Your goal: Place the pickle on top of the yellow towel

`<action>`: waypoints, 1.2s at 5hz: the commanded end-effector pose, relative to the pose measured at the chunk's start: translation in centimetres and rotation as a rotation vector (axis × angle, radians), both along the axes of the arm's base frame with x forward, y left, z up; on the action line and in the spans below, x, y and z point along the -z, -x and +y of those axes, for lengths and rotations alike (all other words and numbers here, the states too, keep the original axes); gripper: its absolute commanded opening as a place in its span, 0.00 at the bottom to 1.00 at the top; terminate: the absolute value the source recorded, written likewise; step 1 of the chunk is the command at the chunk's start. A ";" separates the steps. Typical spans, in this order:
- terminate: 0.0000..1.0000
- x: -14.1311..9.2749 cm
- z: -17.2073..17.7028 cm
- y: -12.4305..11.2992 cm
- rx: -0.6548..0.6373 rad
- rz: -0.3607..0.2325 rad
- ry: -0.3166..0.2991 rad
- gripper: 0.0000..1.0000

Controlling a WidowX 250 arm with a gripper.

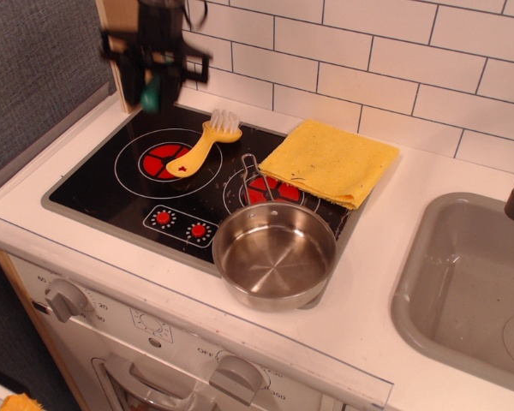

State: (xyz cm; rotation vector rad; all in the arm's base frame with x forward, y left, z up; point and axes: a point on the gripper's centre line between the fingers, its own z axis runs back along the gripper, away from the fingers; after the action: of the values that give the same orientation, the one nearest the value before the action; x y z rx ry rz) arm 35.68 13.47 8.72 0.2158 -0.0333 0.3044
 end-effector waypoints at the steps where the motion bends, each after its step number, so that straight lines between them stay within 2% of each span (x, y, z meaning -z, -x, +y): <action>1: 0.00 -5.1 -8.7 0.0 0.227 -0.115 0.058 0.00; 2: 0.00 -2.8 -13.6 -0.1 0.299 -0.042 0.086 0.00; 3: 0.00 -0.6 -15.5 -0.3 0.289 0.008 0.086 0.00; 5: 0.00 2.0 -15.1 -2.6 0.274 -0.003 0.060 0.00; 6: 0.00 1.8 -14.5 -3.3 0.255 -0.015 0.049 0.00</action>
State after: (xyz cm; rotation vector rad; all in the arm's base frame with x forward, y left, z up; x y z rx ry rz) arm 39.40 -2.26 5.06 0.1582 -0.0215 0.0363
